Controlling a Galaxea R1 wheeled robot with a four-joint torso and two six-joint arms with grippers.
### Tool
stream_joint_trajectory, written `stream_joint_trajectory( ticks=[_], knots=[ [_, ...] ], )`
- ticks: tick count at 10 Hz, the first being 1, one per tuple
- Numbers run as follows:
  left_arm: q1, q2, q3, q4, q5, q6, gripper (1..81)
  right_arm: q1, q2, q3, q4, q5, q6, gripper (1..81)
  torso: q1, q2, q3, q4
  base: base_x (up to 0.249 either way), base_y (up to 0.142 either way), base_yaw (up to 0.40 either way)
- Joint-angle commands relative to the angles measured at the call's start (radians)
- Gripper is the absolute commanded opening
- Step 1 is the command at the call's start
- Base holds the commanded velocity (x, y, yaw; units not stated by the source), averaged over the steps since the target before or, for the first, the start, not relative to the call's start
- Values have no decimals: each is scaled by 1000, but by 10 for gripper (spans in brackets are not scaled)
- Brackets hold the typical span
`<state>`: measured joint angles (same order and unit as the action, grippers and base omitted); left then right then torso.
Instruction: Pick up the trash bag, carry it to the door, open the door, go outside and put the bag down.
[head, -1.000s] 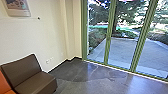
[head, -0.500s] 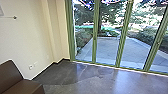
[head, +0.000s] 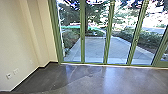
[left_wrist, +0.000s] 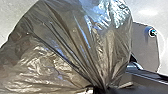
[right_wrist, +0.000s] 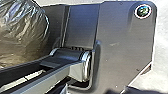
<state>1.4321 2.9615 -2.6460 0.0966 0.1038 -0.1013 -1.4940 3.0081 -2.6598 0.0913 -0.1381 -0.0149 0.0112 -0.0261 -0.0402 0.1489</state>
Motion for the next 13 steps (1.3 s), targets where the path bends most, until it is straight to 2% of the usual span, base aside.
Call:
stream_joint_trajectory(
  ticks=[1,13],
  knots=[
    [-57,-4,1,5,53,8,10,47,5,2,-5,-63,-4,811,0,0,0,0,0,0,-395],
    [-58,-4,1,5,54,8,10,47,7,-3,-5,-61,-4,811,0,0,0,0,0,0,-336]
  ],
)
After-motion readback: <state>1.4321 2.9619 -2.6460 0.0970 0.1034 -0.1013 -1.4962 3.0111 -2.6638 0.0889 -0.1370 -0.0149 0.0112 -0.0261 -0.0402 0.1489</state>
